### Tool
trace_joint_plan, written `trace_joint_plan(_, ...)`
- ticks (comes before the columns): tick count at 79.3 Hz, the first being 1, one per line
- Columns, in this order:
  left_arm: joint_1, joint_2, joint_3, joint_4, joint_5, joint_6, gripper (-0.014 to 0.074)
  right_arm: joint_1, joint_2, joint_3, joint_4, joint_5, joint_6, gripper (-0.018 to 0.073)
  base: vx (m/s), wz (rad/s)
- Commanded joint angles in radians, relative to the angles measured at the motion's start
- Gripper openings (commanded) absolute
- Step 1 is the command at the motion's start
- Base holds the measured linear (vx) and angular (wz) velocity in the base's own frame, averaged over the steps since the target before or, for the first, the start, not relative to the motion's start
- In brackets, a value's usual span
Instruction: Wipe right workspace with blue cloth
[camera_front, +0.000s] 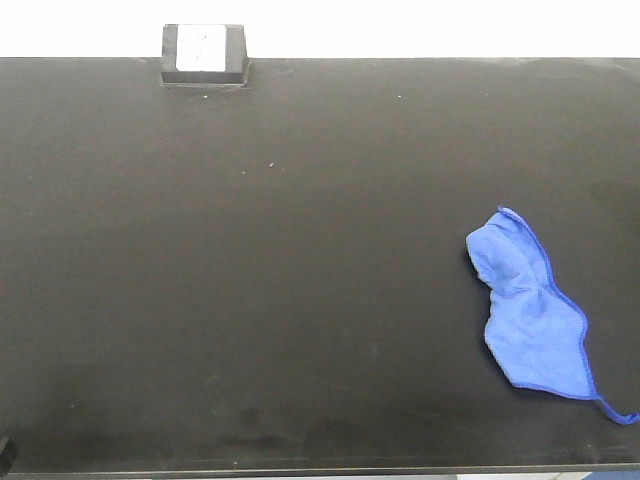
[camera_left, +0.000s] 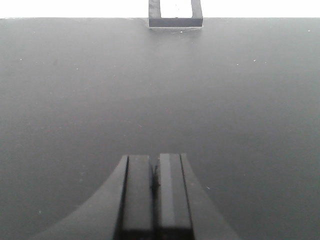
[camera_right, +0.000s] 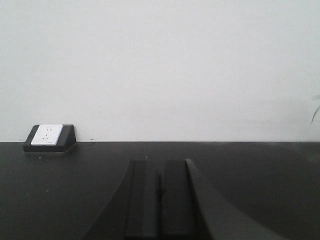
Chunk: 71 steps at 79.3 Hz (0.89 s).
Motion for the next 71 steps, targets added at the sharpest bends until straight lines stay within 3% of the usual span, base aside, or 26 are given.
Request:
trace_joint_plan(1,-0.005,-0.010,-0.025,0.000,-0.085,-0.001,-0.0006,-0.007,-0.010,0.100,-0.023,-0.158,0.065,-0.0005,0.00,0.00)
trace_joint_plan(11,-0.005,-0.008,-0.025,-0.001,-0.086,-0.001,-0.0006,-0.007,0.007,0.245,-0.080,-0.212,0.173,-0.0005,0.00,0.00)
trace_joint_plan(19,-0.005,-0.008,-0.025,-0.001,-0.087,-0.001,-0.0006,-0.007,0.007,0.238,-0.168,-0.122,0.241,-0.0005,0.00,0.00)
trace_joint_plan(71,-0.005,-0.008,-0.025,0.000,-0.087,-0.001,-0.0006,-0.007,0.005,0.238,-0.179,-0.102,0.244,-0.0005,0.00,0.00)
